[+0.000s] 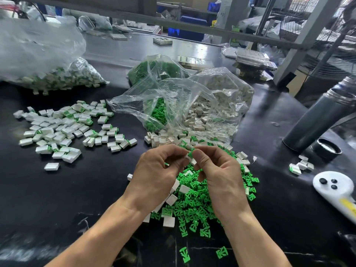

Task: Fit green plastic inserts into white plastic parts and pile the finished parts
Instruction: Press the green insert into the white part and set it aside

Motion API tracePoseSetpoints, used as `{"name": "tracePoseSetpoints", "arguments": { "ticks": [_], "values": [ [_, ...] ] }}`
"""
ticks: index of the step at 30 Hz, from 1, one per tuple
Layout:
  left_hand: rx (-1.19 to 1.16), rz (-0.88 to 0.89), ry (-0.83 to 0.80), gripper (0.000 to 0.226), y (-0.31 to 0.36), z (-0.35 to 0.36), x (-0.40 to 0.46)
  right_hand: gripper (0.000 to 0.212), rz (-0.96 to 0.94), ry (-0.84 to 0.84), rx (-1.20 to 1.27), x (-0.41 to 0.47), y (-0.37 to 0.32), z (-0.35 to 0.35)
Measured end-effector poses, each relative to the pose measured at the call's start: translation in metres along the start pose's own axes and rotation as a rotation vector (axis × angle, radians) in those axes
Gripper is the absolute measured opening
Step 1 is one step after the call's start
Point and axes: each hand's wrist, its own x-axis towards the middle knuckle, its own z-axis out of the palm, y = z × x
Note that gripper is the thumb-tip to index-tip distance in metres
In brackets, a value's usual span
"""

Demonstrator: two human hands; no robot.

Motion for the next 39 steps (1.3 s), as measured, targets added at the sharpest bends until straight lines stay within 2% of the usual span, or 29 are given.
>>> {"name": "tracePoseSetpoints", "arguments": {
  "ticks": [12, 18, 23, 29, 35, 39],
  "values": [
    [-0.059, -0.045, -0.046, 0.011, 0.009, -0.003, 0.000, 0.002, -0.054, 0.042, -0.068, -0.001, 0.003, 0.004],
    [-0.031, -0.066, -0.031, 0.010, 0.010, -0.006, -0.001, 0.007, -0.040, -0.018, -0.093, -0.002, 0.001, 0.002],
    [0.000, -0.099, -0.002, 0.009, 0.010, -0.008, 0.001, 0.008, -0.017, -0.086, -0.218, -0.003, -0.003, -0.005],
    [0.013, -0.091, -0.010, 0.010, 0.013, -0.014, 0.005, 0.007, -0.094, -0.123, -0.405, -0.004, -0.003, -0.005],
    [-0.072, -0.112, -0.030, 0.011, 0.014, -0.017, 0.006, 0.010, -0.075, -0.140, -0.301, -0.008, -0.006, -0.002],
    [-0.100, -0.118, 0.003, 0.014, 0.014, -0.013, 0.004, 0.010, -0.141, -0.084, -0.364, -0.011, -0.003, 0.001]
  ]
}}
